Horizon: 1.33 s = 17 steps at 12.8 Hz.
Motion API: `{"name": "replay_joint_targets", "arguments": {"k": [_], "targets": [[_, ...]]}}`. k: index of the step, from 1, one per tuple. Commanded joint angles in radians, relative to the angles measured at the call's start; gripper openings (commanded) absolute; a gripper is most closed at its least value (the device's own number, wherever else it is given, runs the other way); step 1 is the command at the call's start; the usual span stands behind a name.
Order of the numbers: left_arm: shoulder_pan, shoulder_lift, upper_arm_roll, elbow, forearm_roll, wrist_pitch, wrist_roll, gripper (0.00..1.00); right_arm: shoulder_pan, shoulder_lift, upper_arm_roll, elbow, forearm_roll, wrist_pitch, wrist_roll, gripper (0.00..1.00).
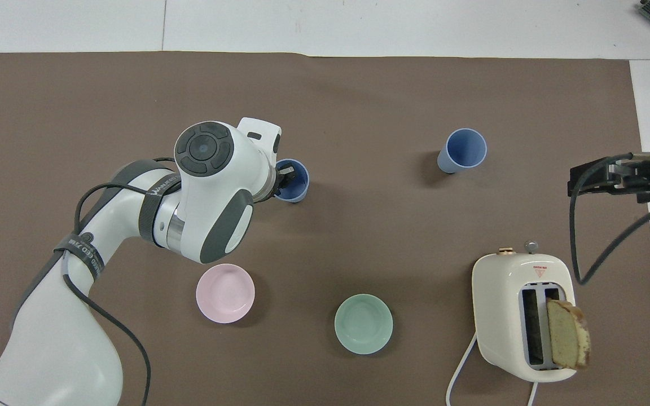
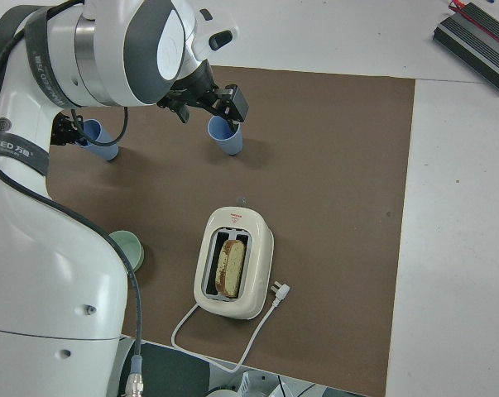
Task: Stack blue cups with both arms
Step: 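Release the blue cup and withdraw the left gripper while the right gripper advances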
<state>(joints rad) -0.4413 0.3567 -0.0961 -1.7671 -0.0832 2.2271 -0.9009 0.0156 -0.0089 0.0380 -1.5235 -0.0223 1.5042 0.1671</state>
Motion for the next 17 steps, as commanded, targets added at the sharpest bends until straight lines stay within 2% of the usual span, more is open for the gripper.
{"name": "replay_joint_targets", "arguments": {"k": [1,2,4,8,13,17], "targets": [[-0.017,-0.021,0.015,-0.031,0.003,0.029,-0.010,0.32,-0.014,-0.016,0.006,-0.018,-0.001,0.021,-0.024,1.00],[-0.016,-0.021,0.015,-0.031,0.003,0.028,-0.009,0.58,-0.014,-0.016,0.006,-0.018,-0.001,0.022,-0.024,1.00],[-0.013,-0.021,0.015,-0.029,0.003,0.023,-0.007,1.00,-0.014,-0.016,0.006,-0.018,-0.001,0.022,-0.024,1.00],[0.015,-0.068,0.027,0.004,0.005,-0.067,0.037,1.00,-0.014,-0.014,0.006,-0.018,-0.004,0.034,-0.029,1.00],[0.173,-0.217,0.027,0.006,0.003,-0.200,0.281,1.00,-0.013,0.012,0.008,-0.014,-0.010,0.070,-0.040,1.00],[0.295,-0.304,0.029,0.008,0.003,-0.325,0.500,1.00,-0.003,0.062,0.008,-0.014,-0.019,0.140,-0.040,1.00]]}}
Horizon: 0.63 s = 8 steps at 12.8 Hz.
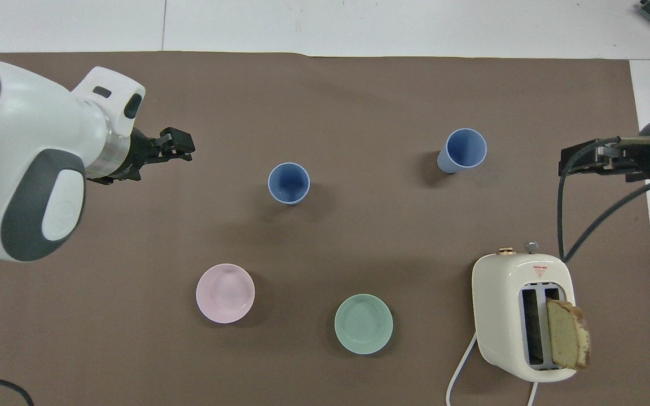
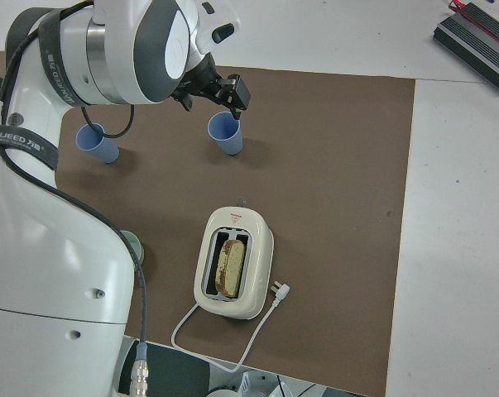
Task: Stack blue cups with both arms
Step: 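Release the blue cup and withdraw the left gripper while the right gripper advances, then reach the right gripper to the other blue cup and grasp it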
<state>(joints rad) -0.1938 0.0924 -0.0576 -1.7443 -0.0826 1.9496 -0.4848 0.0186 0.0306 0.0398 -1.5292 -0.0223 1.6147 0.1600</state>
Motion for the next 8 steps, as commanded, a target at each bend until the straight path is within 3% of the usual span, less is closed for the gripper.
{"name": "replay_joint_targets", "arguments": {"k": [1,8], "targets": [[0.078,-0.054,-0.010,-0.015,0.001,-0.076,0.138,1.00,-0.005,0.043,0.006,-0.008,-0.022,0.039,-0.033,1.00],[0.211,-0.102,-0.007,0.002,0.006,-0.207,0.531,1.00,-0.008,0.202,0.011,0.007,-0.067,0.178,-0.050,1.00]]}}
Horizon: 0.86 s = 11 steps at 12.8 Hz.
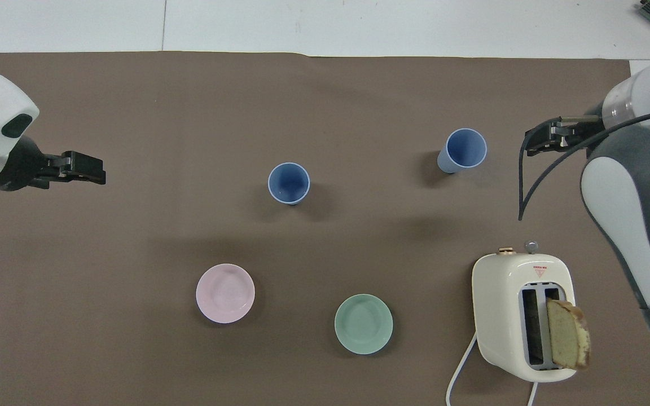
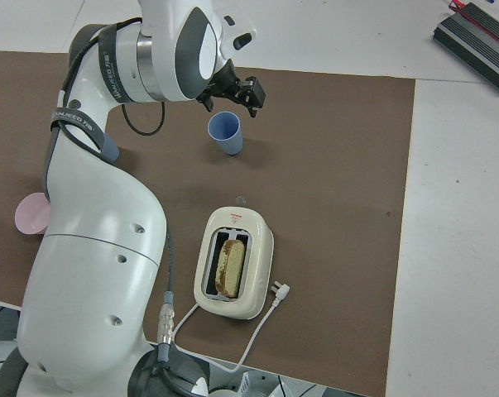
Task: Stack blue cups with both arms
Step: 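Reach the right gripper to the other blue cup and grasp it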
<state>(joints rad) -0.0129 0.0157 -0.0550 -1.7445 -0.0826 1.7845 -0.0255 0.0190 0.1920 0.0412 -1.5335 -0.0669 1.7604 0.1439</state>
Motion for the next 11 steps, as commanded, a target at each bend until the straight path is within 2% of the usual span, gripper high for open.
{"name": "replay_joint_targets", "arguments": {"k": [1,3,7,9,11], "targets": [[0.030,-0.025,-0.008,0.035,0.035,-0.081,0.081,1.00,-0.005,0.070,0.009,0.012,-0.019,0.077,-0.033,1.00],[0.022,-0.020,-0.011,0.127,0.104,-0.186,0.090,1.00,0.007,0.107,0.016,0.003,-0.011,0.122,-0.033,1.00],[0.022,-0.023,-0.006,0.252,0.101,-0.334,0.090,1.00,0.019,0.205,0.016,-0.007,-0.017,0.237,-0.032,1.00],[0.025,-0.025,-0.006,0.258,0.089,-0.367,0.087,1.00,0.019,0.234,0.016,-0.013,-0.017,0.267,-0.030,1.00],[0.027,-0.068,-0.003,0.243,0.086,-0.365,0.076,1.00,0.025,0.257,0.016,-0.022,-0.014,0.298,-0.027,1.00]]}}
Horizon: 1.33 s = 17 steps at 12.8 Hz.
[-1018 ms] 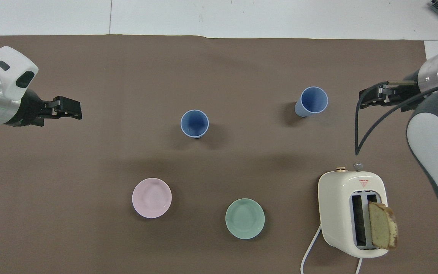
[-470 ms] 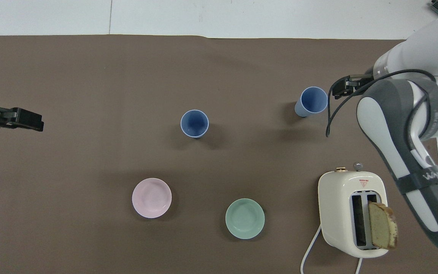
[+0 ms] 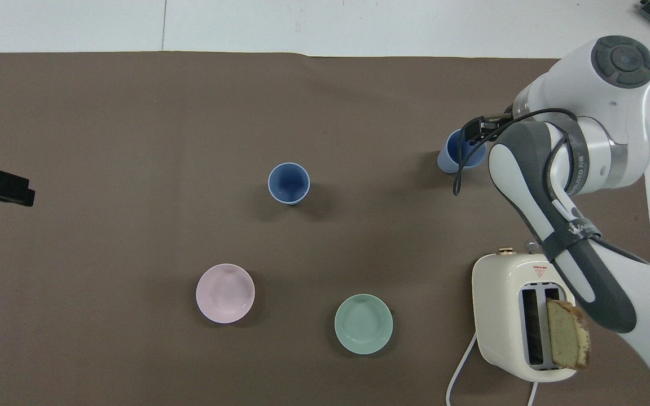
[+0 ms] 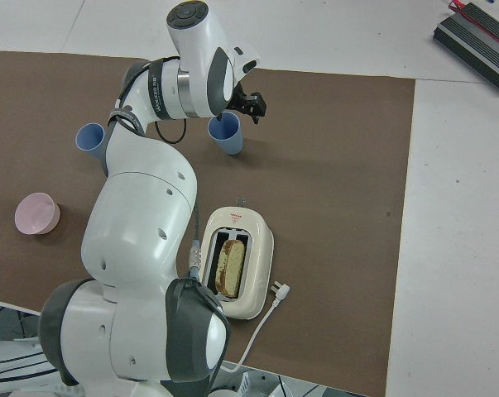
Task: Stack blue cups with both arms
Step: 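Reach the right gripper to the other blue cup and grasp it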
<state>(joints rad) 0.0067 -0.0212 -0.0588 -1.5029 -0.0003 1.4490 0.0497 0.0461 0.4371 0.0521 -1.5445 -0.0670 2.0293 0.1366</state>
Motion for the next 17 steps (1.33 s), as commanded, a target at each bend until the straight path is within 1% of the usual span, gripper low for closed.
{"name": "replay_joint_targets", "arguments": {"k": [1,2,3,6,7,8,10,13,16,17], "targets": [[0.004,-0.032,-0.001,0.001,0.003,-0.042,0.002,1.00,-0.003,0.017,0.005,-0.022,-0.007,0.031,-0.022,1.00],[0.004,-0.042,-0.001,-0.020,0.002,-0.051,-0.002,1.00,-0.003,0.015,0.005,-0.038,-0.005,0.031,-0.022,0.91],[0.006,-0.039,-0.003,-0.011,-0.001,-0.053,-0.002,1.00,-0.002,0.012,0.005,-0.045,-0.005,0.031,-0.020,0.85],[0.006,-0.039,-0.001,0.003,-0.032,-0.062,-0.002,1.00,-0.002,0.011,0.005,-0.065,0.000,0.038,-0.017,0.51],[0.007,-0.042,0.000,0.001,-0.056,-0.058,-0.019,1.00,-0.002,0.011,0.005,-0.063,0.001,0.038,-0.017,0.32],[0.004,-0.046,-0.003,-0.002,-0.064,-0.055,-0.036,1.00,-0.002,0.012,0.005,-0.062,0.003,0.038,-0.012,0.00],[0.007,-0.065,-0.004,-0.022,-0.058,-0.053,-0.031,1.00,-0.002,0.011,0.005,-0.052,0.010,0.038,0.020,0.00],[0.006,-0.065,-0.003,-0.023,-0.058,-0.050,-0.030,1.00,0.000,-0.017,0.008,-0.034,0.015,0.043,0.058,0.00],[0.007,-0.066,-0.003,-0.023,-0.056,-0.059,-0.030,1.00,0.006,-0.089,0.046,-0.031,0.016,0.006,0.122,0.00],[0.007,-0.066,-0.003,-0.023,-0.055,-0.061,-0.030,1.00,0.032,-0.113,0.048,-0.025,0.016,-0.023,0.158,0.00]]}}
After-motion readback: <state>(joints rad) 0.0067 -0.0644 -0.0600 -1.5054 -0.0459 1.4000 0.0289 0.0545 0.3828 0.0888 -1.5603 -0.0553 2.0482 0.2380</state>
